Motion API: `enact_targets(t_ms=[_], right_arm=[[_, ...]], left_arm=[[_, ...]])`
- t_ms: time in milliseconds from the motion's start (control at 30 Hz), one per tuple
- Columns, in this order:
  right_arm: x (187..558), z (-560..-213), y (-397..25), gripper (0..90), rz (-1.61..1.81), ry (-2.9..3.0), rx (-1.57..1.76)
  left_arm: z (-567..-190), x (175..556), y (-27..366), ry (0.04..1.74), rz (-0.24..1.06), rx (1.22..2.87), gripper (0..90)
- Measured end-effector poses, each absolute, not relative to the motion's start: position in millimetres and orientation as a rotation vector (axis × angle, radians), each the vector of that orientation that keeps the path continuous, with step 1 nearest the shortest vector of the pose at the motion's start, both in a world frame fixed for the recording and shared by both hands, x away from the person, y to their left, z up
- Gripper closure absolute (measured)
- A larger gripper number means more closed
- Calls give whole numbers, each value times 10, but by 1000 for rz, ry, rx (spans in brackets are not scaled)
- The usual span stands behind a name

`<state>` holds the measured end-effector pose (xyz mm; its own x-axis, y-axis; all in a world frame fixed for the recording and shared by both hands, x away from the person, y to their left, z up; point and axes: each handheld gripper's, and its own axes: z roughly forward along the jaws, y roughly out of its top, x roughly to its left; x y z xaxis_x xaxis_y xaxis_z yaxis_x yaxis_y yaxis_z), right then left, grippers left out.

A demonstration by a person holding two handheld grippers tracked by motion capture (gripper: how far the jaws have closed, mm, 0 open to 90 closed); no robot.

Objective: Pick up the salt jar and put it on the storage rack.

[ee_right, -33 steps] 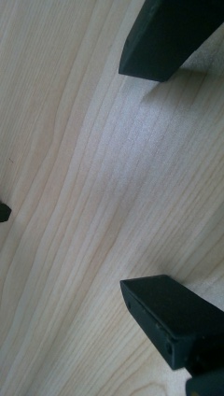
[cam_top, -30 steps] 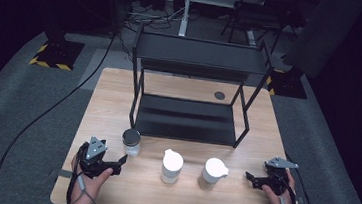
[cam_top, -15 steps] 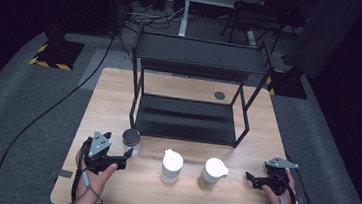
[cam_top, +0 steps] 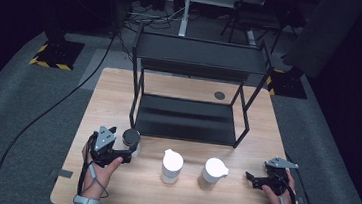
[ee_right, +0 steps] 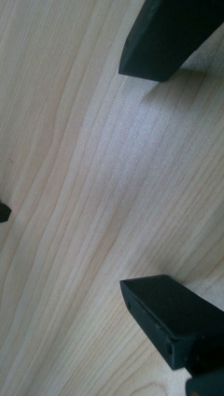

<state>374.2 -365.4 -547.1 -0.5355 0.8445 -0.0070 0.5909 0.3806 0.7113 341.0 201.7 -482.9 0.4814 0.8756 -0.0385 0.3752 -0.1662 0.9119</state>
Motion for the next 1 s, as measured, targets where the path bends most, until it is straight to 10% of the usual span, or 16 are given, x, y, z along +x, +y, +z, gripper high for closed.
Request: enact_targets(t_ms=[1000], right_arm=[[3738, -5471, -3652, 3, 944, 2272, 1252]], left_arm=[[-5062, 3654, 1884, 1085, 553, 1816, 137]])
